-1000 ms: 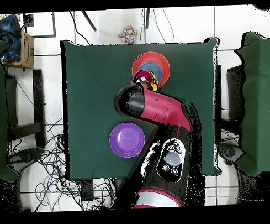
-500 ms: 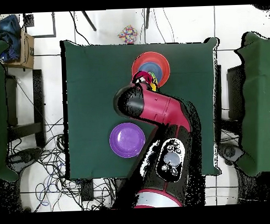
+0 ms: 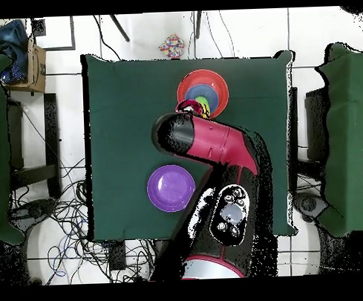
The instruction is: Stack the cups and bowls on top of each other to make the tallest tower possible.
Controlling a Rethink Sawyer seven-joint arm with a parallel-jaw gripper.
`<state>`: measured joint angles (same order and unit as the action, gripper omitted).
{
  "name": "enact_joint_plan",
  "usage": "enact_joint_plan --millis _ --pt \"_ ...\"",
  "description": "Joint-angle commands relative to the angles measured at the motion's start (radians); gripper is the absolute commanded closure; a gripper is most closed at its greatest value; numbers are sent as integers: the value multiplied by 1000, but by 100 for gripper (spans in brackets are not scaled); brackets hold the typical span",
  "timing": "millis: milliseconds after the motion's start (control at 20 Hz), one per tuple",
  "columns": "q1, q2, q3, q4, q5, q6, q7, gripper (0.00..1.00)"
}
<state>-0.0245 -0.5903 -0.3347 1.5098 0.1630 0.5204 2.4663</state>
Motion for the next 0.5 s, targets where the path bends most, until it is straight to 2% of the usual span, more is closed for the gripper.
enact_joint_plan --millis 50,500 --pt "-6 -10 87 -76 -72 229 -82 100" --pt "-15 -27 88 -97 -76 282 -82 100"
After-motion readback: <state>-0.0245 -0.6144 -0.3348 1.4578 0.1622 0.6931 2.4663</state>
